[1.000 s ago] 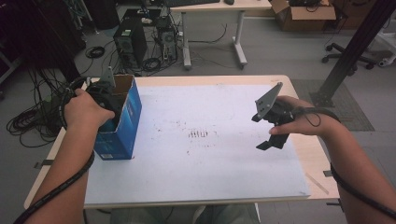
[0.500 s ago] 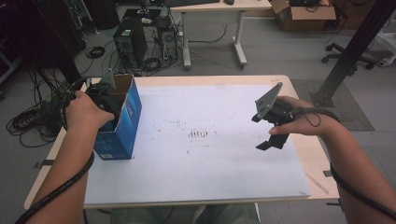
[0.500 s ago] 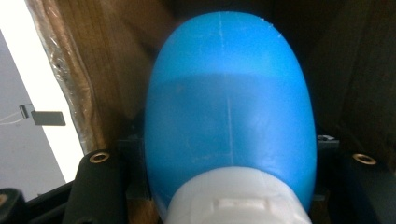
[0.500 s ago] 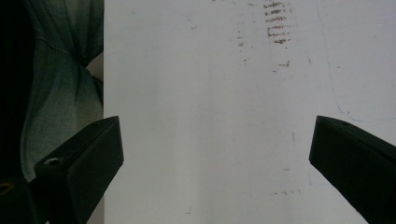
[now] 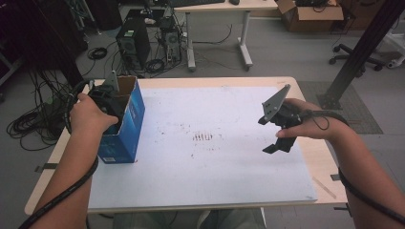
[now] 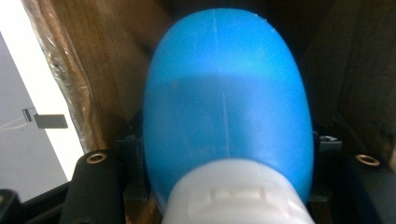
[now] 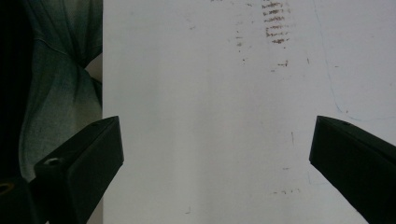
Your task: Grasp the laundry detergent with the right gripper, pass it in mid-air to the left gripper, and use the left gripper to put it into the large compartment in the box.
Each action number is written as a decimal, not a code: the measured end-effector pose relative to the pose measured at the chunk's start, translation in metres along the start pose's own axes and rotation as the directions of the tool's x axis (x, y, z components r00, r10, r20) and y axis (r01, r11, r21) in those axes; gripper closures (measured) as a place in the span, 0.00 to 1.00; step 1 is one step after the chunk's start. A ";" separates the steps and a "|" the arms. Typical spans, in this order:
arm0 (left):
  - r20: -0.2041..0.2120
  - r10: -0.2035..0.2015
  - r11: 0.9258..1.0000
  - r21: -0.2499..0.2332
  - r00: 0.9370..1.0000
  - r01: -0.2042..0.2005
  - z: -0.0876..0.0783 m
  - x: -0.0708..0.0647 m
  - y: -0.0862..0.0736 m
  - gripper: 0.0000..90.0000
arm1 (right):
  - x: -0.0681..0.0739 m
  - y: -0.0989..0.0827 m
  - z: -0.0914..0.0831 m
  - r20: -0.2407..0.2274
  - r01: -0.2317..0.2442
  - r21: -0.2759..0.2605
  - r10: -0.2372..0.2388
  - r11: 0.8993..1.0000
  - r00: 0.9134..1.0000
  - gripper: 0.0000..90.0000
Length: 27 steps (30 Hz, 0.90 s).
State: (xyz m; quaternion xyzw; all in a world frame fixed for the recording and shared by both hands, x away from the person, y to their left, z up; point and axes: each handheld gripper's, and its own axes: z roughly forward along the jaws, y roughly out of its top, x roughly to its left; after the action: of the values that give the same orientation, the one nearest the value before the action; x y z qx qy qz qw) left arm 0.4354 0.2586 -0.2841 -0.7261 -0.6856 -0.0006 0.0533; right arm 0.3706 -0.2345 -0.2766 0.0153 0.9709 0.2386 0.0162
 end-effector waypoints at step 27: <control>0.016 -0.020 0.999 -0.026 1.000 0.020 -0.013 -0.001 -0.006 0.32 | 0.001 -0.003 -0.001 0.002 -0.005 -0.013 0.005 1.000 1.000 0.03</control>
State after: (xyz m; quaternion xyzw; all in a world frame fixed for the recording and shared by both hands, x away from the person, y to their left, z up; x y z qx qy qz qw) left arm 0.4303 0.2568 -0.2713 -0.7198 -0.6931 -0.0043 0.0385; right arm 0.3691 -0.2373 -0.2766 0.0180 0.9693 0.2447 0.0168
